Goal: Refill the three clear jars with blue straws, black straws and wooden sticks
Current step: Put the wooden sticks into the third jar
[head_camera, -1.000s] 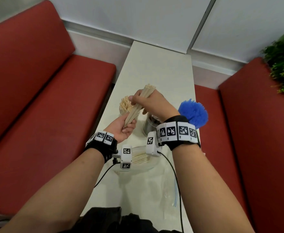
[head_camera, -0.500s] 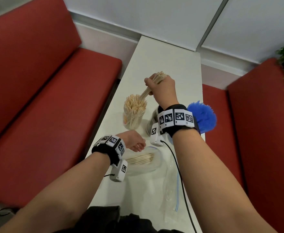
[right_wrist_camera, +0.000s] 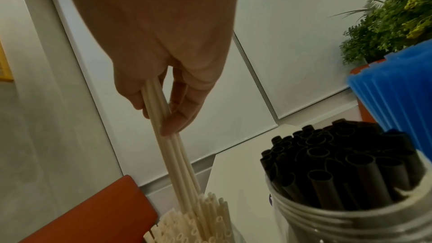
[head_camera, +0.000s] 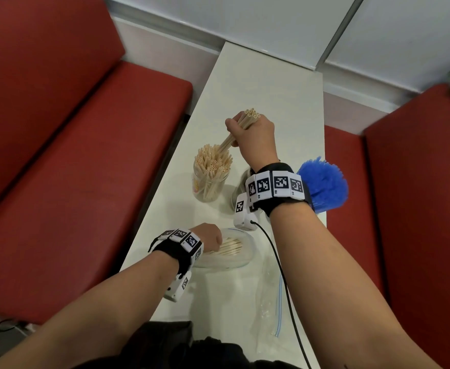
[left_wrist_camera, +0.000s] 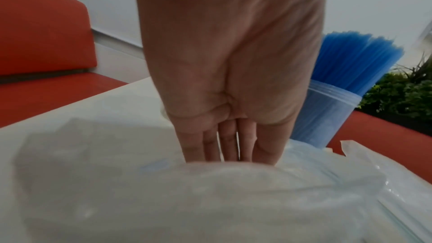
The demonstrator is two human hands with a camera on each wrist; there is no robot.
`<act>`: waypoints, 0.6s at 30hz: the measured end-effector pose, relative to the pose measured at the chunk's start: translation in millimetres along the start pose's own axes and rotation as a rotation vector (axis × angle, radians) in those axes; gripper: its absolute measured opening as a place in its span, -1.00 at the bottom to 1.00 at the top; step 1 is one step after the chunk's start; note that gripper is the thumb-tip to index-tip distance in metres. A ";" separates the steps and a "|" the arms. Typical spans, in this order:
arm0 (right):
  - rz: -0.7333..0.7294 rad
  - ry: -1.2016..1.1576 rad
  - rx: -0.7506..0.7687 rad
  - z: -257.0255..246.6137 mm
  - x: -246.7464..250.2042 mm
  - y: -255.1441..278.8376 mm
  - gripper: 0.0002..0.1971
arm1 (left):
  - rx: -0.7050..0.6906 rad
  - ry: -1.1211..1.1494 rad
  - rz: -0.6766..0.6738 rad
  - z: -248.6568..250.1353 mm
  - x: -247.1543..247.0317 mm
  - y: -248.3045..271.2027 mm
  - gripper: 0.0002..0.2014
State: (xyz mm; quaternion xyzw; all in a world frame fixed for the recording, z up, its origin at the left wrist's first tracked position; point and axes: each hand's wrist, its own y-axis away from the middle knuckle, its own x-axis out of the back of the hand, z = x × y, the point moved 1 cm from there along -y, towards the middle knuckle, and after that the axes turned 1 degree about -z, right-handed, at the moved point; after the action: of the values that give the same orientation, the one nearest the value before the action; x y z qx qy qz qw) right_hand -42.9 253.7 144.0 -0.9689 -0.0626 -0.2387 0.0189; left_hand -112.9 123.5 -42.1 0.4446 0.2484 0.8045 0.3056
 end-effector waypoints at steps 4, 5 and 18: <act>-0.004 0.023 0.041 2.8 -2.1 0.8 -0.75 | -0.030 -0.086 -0.028 -3.8 -6.1 -7.1 -0.63; -0.012 0.028 0.060 3.3 -3.4 1.4 -0.76 | -0.038 -0.107 -0.038 -4.8 -8.3 -8.7 -0.62; 0.223 -0.214 -0.244 36.7 0.4 -2.5 -0.81 | -0.025 -0.177 0.073 -16.1 -33.2 -29.5 -0.63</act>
State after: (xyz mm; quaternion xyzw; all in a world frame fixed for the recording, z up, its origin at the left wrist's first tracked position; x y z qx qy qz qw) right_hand -26.0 258.7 111.7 -0.9848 0.0729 -0.1364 -0.0789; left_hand -105.1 118.2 -88.4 0.5189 0.1939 0.7758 0.3022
